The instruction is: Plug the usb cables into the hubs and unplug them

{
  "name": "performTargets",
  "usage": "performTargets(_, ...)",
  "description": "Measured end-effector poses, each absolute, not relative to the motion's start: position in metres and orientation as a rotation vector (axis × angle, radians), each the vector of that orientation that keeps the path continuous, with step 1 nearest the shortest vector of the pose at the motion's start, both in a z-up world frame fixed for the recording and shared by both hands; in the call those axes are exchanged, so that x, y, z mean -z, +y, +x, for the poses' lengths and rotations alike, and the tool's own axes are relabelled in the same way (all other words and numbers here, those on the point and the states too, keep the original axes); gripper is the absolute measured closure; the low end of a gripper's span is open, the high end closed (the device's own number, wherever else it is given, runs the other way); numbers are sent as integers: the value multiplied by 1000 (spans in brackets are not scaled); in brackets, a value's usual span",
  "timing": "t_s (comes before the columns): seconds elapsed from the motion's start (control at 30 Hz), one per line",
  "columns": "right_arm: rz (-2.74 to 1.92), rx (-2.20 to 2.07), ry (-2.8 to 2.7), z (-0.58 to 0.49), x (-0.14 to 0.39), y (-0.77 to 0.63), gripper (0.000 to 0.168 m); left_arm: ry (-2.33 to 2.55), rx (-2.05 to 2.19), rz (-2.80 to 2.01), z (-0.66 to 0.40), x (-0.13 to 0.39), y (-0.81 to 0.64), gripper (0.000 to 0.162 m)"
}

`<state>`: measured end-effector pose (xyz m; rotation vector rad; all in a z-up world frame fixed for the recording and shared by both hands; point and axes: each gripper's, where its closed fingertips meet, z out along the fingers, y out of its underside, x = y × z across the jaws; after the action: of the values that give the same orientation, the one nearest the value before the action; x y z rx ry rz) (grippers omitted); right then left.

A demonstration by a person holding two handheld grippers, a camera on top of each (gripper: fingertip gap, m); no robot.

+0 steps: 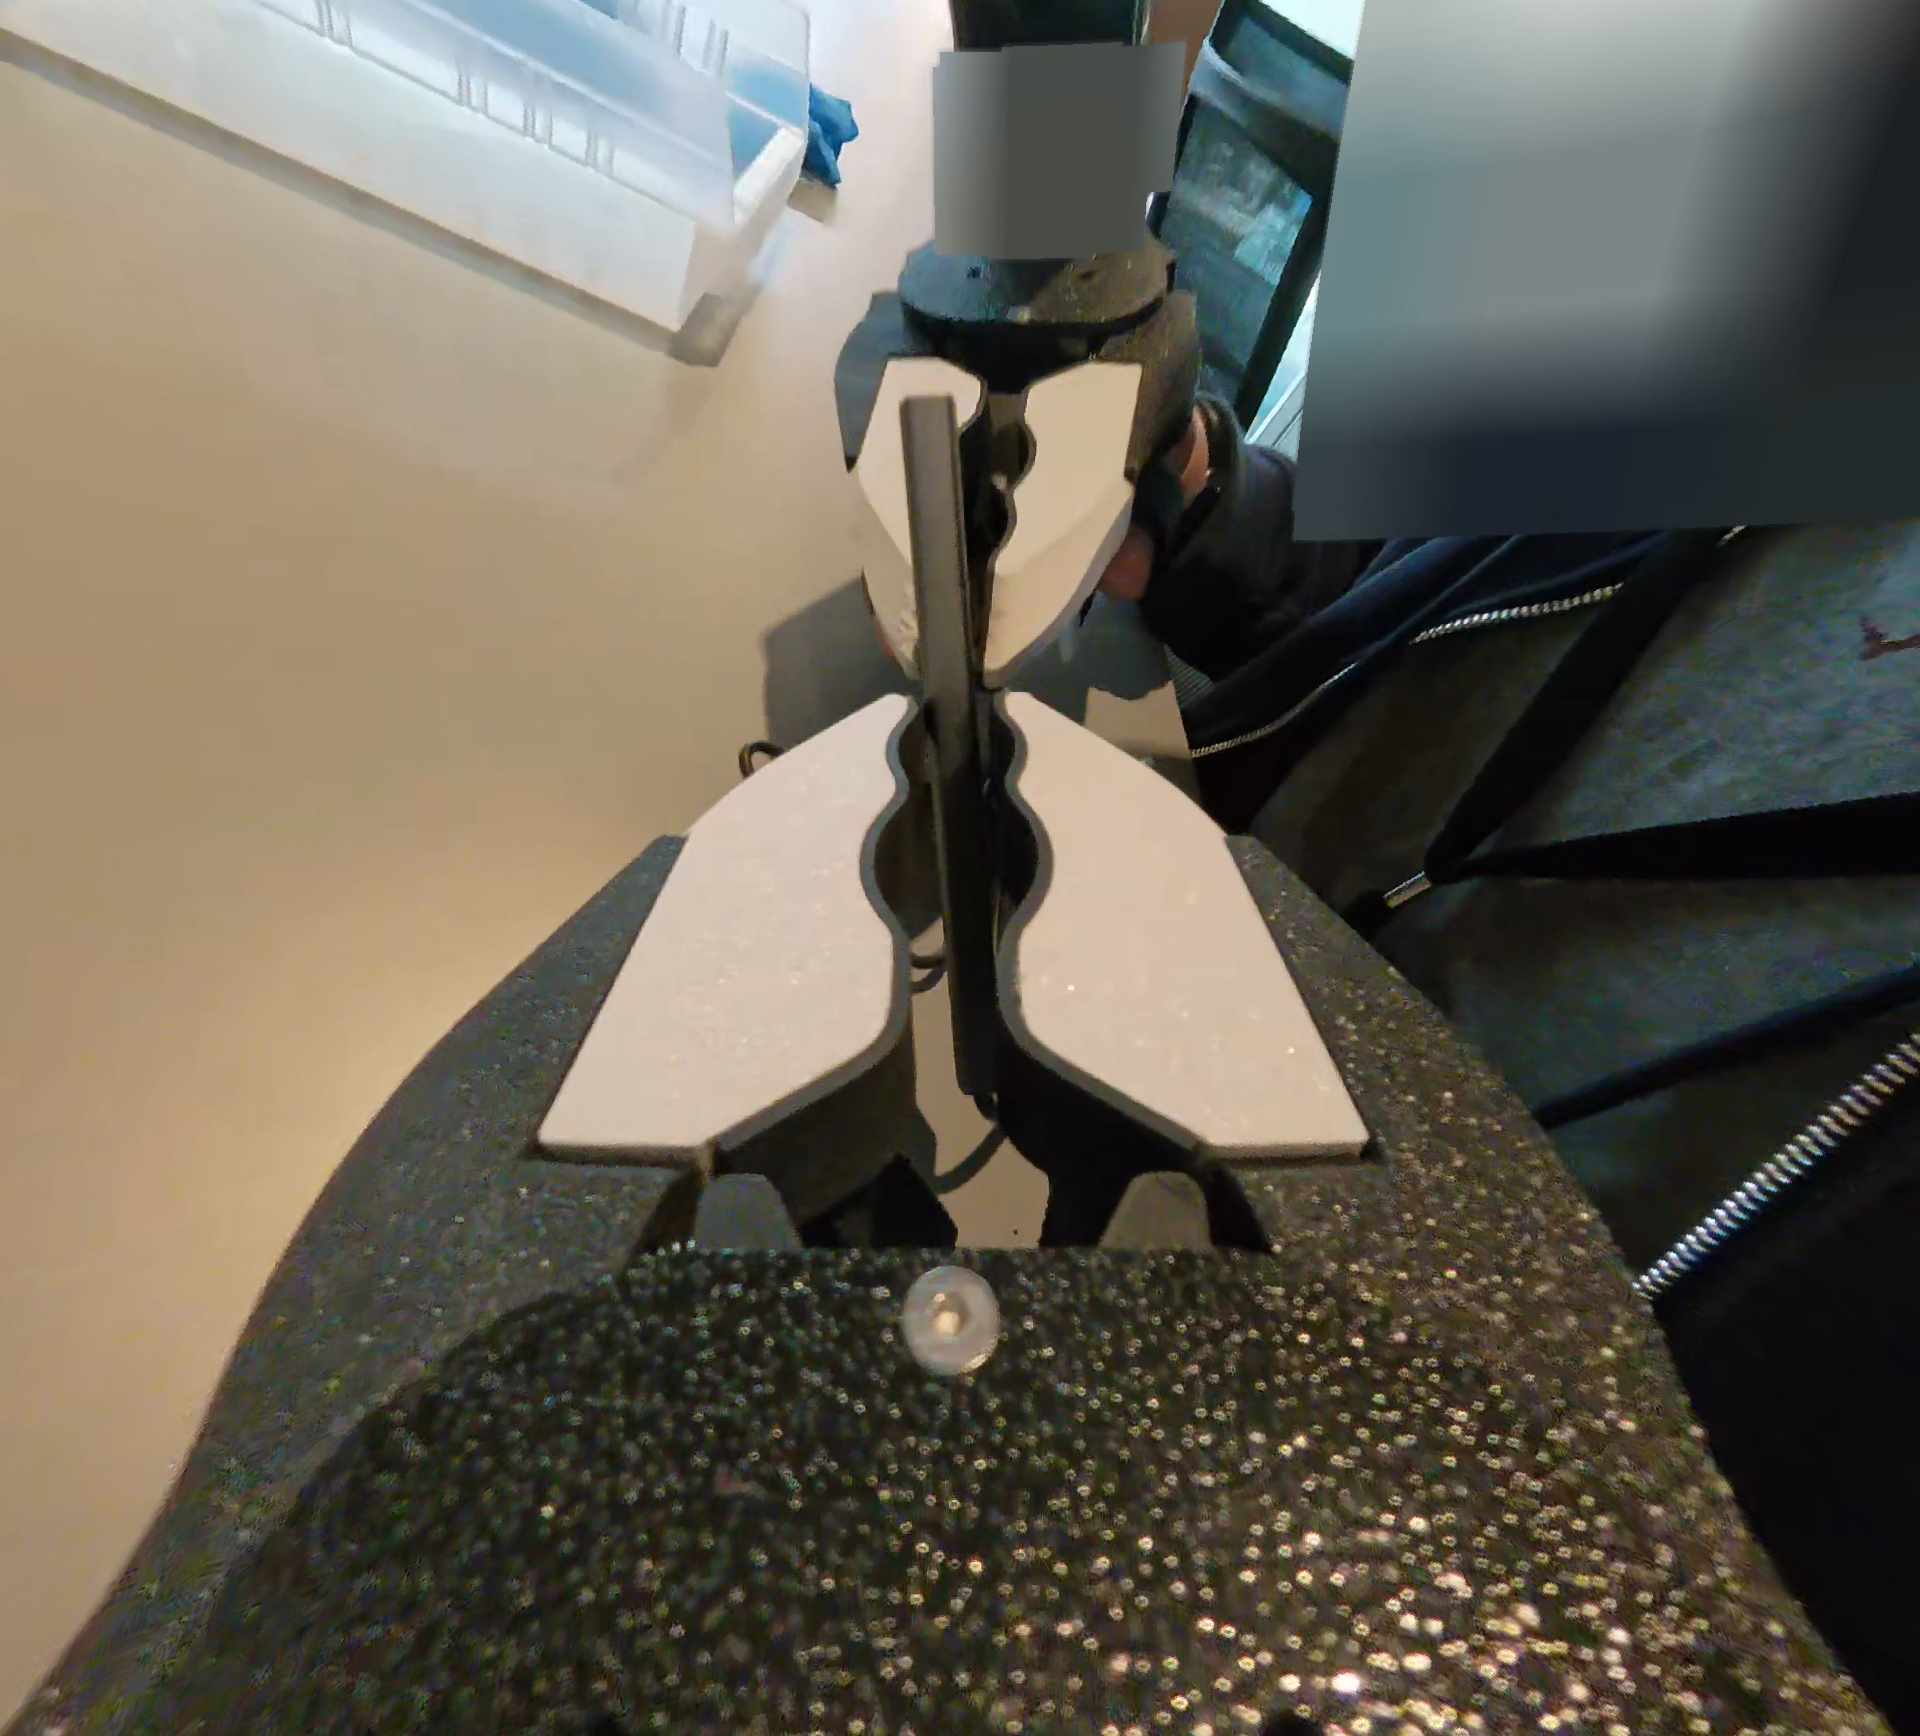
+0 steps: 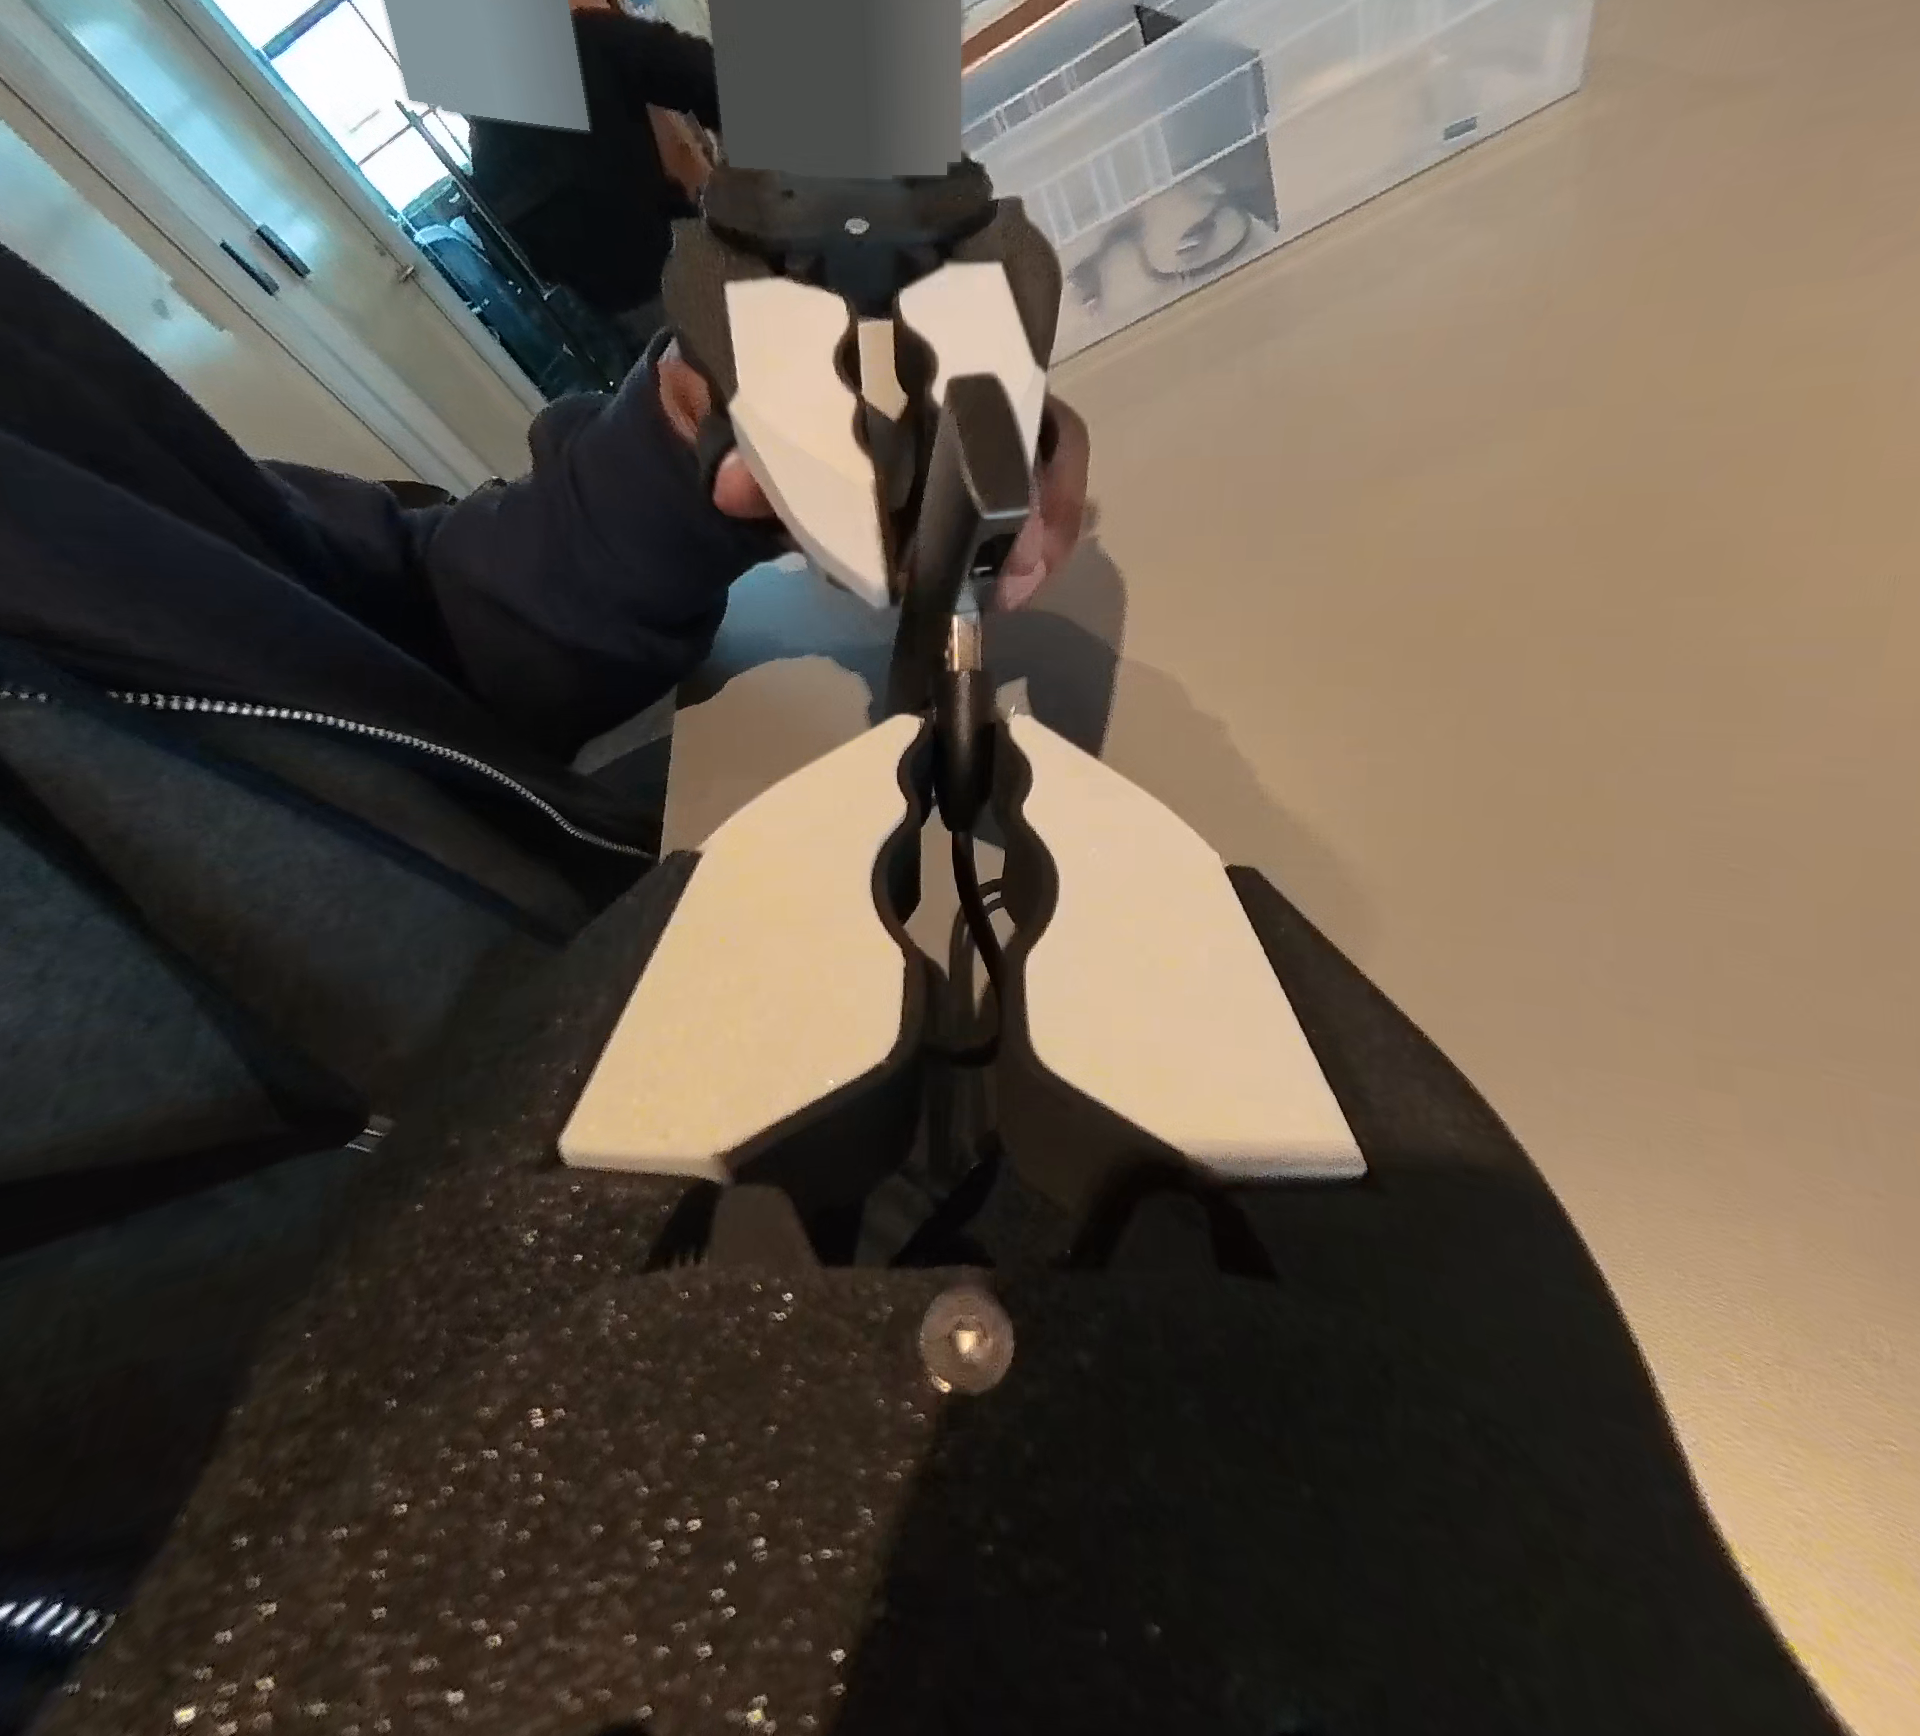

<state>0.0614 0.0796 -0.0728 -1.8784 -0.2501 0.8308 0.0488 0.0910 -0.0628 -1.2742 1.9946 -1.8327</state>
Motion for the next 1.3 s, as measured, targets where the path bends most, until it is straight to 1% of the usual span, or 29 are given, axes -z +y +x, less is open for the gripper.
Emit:
performTargets(0.1, -1895, -830, -265, 58, 76, 80, 158, 1947, 1870, -1257, 51, 53, 95, 152)
performTargets(0.17, -1918, -814, -281, 57, 80, 80, 158, 1940, 1906, -1237, 51, 46, 94, 158)
performTargets(0.23, -1938, -797, -306, 55, 83, 80, 158, 2001, 1845, -1247, 52, 50, 92, 162)
performTargets(0.33, -1941, -794, -333, 53, 82, 81, 158, 2062, 1731, -1259, 54, 57, 95, 161)
performTargets(0.43, -1947, -803, -325, 53, 86, 84, 158, 2035, 1766, -1284, 56, 59, 98, 158)
performTargets(0.6, -2003, -808, -266, 59, 99, 82, 158, 2017, 1727, -1440, 61, 84, 110, 158)
performTargets(0.67, -2028, -808, -207, 69, 103, 77, 158, 1989, 1651, -1524, 69, 92, 124, 154)
performTargets(0.73, -2058, -814, -135, 81, 111, 70, 158, 2035, 1506, -1636, 77, 109, 135, 148)
performTargets(0.8, -2077, -810, -76, 90, 117, 67, 158, 2171, 1275, -1678, 82, 132, 137, 134)
performTargets(0.87, -2094, -802, -42, 95, 119, 65, 158, 2290, 1131, -1674, 85, 147, 131, 122)
performTargets(0.93, -2105, -812, -24, 98, 121, 64, 158, 2360, 1067, -1689, 86, 156, 123, 116)
performTargets(1.2, -2077, -860, -12, 98, 119, 65, 158, 2424, 877, -1721, 75, 158, 114, 117)
performTargets(1.27, -2069, -867, -15, 98, 118, 65, 158, 2445, 784, -1677, 73, 160, 107, 120)
performTargets(1.3, -2064, -868, -16, 98, 117, 65, 158, 2450, 721, -1647, 72, 162, 106, 126)
